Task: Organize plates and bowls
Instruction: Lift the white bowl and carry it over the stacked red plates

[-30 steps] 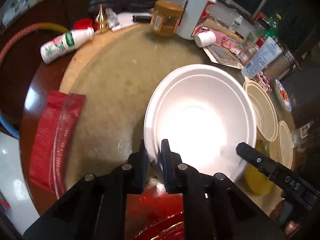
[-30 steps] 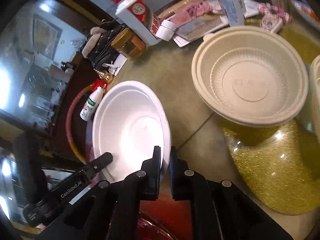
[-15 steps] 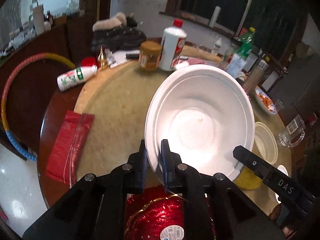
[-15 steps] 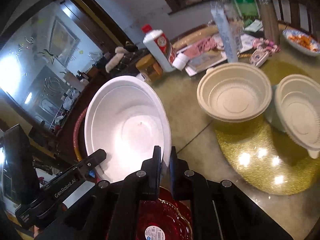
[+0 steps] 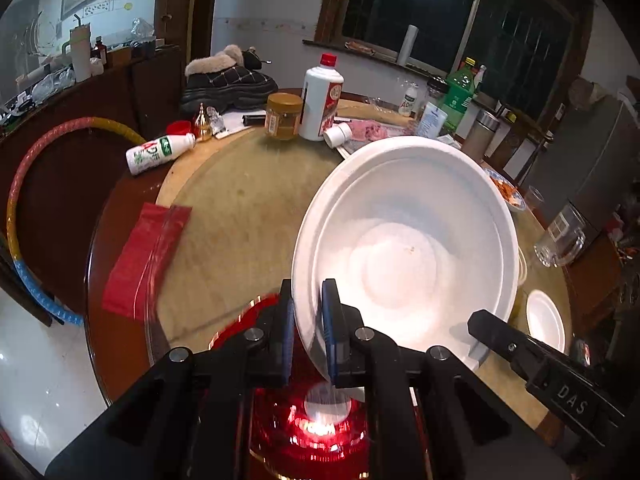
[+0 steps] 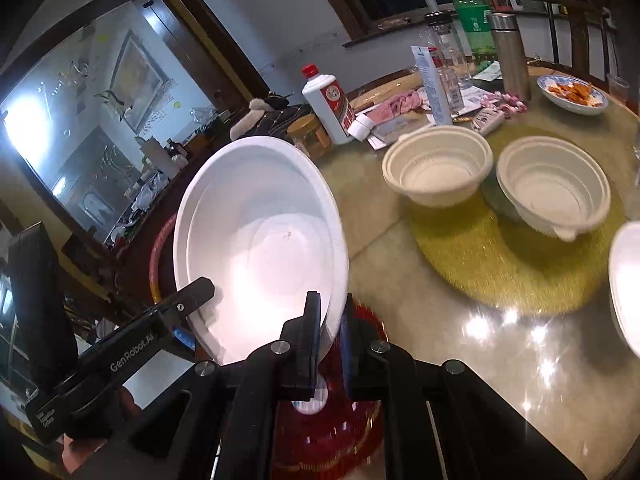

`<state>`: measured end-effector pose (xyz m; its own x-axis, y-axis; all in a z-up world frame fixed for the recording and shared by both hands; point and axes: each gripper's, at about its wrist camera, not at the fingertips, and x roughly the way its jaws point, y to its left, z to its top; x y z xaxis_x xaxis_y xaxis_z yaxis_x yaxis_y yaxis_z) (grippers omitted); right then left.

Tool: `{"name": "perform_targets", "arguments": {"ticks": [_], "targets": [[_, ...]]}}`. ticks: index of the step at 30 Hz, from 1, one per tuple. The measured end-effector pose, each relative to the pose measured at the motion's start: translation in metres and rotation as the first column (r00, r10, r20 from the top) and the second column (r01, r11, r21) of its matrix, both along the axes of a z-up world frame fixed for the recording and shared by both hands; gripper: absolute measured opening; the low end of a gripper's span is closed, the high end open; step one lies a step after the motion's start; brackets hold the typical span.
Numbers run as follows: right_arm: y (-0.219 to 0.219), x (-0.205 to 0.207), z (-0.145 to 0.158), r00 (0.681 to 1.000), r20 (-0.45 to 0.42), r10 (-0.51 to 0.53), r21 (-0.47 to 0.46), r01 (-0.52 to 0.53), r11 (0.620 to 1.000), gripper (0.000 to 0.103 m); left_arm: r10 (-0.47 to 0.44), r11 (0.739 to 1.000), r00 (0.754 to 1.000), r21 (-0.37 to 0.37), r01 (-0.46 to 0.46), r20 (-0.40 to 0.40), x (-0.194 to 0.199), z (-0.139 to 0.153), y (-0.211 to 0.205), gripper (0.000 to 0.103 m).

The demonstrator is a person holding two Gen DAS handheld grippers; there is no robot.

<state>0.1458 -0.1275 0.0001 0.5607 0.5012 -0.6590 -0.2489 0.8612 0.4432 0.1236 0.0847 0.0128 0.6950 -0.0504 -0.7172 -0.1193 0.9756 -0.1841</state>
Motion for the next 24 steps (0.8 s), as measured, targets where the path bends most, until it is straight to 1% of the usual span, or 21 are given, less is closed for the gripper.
{"name": "perform_targets", "arguments": {"ticks": [5, 15, 24], "targets": [[-0.008, -0.022, -0.003, 1.000, -0.005, -0.011, -0.002, 0.011, 1.000, 0.009, -0.017, 0.999, 1.000, -0.031, 0.017, -0.008, -0.017, -0.007, -0.004, 0.010], [-0.024, -0.048, -0.010, 0.999, -0.024, -0.047, -0.005, 0.047, 0.999, 0.009, -0.044, 0.998, 0.999, -0.050, 0.044, -0.014, -0.041, -0.020, -0.019, 0.010], [-0.026, -0.064, -0.008, 0.998, -0.020, -0.055, -0.014, 0.055, 0.998, 0.009, -0.050, 0.997, 0.999, -0.057, 0.049, -0.004, -0.057, -0.020, -0.022, 0.010]]}}
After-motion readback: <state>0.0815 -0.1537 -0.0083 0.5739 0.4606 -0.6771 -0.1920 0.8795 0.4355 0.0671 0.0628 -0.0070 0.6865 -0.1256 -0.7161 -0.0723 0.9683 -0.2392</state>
